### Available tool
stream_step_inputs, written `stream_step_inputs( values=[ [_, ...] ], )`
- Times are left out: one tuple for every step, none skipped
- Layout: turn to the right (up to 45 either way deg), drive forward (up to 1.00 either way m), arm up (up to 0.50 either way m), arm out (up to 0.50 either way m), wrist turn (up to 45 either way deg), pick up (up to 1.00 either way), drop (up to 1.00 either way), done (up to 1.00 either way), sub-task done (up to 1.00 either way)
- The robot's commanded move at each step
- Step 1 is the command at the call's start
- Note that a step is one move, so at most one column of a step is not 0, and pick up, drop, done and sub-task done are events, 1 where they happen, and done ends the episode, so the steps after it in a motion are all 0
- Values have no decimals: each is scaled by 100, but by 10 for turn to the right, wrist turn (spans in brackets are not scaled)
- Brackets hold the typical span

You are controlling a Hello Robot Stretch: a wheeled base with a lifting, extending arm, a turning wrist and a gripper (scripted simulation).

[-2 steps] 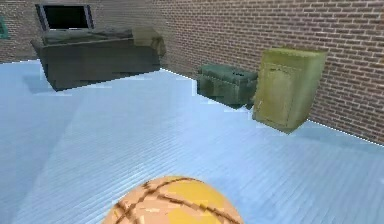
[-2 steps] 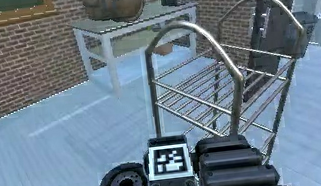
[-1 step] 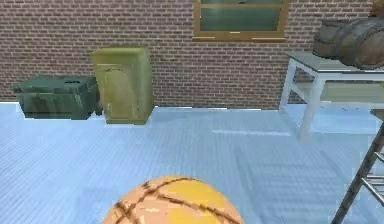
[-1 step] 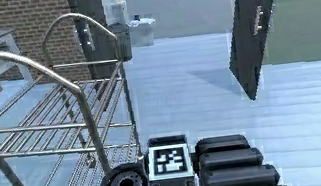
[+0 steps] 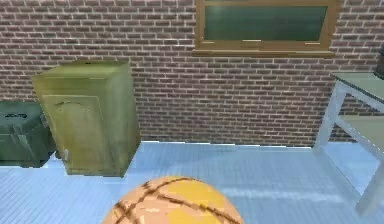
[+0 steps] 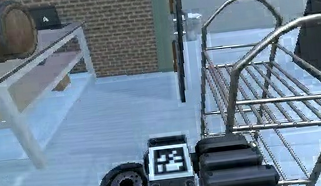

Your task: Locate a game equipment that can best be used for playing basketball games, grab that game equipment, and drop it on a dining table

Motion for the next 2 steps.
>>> stream_step_inputs(
  values=[
    [450, 0, 0, 0, 0, 0, 0, 0, 0],
    [30, 0, 0, 0, 0, 0, 0, 0, 0]
  ],
)
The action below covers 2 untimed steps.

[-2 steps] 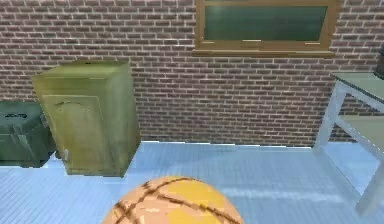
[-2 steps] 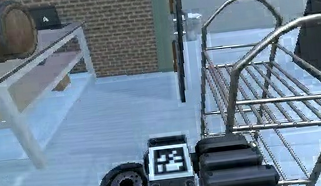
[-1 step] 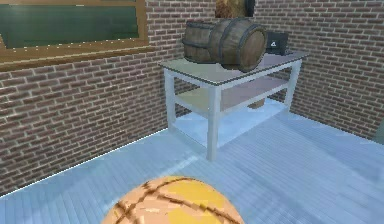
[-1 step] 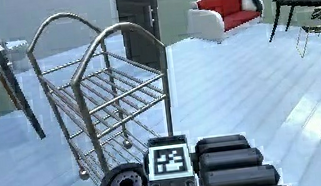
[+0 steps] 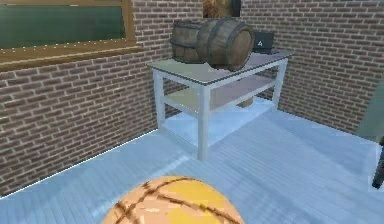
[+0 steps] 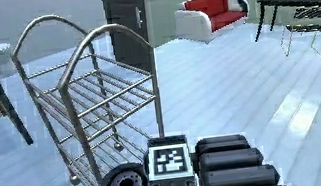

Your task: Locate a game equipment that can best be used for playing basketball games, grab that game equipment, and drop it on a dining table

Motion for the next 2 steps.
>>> stream_step_inputs(
  values=[
    [0, 5, 0, 0, 0, 0, 0, 0, 0],
    [0, 45, 0, 0, 0, 0, 0, 0, 0]
  ],
)
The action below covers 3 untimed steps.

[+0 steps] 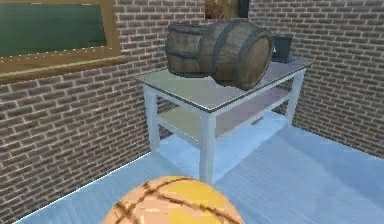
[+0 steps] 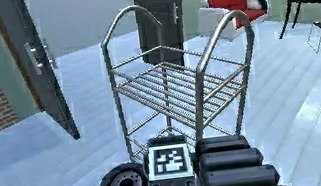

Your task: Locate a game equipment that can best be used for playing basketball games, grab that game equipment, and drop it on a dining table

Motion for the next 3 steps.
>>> stream_step_inputs(
  values=[
    [390, 0, 0, 0, 0, 0, 0, 0, 0],
    [0, 100, 0, 0, 0, 0, 0, 0, 0],
    [0, 50, 0, 0, 0, 0, 0, 0, 0]
  ],
)
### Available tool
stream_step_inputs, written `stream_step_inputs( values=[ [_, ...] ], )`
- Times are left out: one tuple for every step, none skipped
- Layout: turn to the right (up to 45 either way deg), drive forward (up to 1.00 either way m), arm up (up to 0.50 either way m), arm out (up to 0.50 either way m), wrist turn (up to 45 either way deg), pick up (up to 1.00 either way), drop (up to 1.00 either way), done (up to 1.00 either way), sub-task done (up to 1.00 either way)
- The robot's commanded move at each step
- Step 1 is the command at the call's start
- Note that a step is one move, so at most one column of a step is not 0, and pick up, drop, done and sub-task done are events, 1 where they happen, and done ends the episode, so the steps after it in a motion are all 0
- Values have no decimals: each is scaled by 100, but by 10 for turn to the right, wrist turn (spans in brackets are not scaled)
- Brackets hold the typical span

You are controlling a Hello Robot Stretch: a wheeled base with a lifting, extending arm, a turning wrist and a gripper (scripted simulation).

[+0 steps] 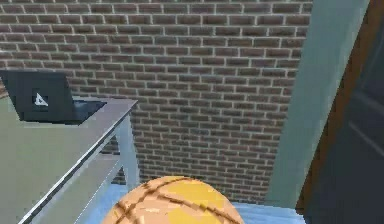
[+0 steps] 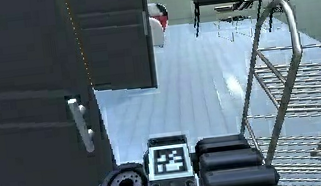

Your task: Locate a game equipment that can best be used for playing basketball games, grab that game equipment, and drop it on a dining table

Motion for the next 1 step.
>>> stream_step_inputs(
  values=[
    [240, 0, 0, 0, 0, 0, 0, 0, 0]
  ],
)
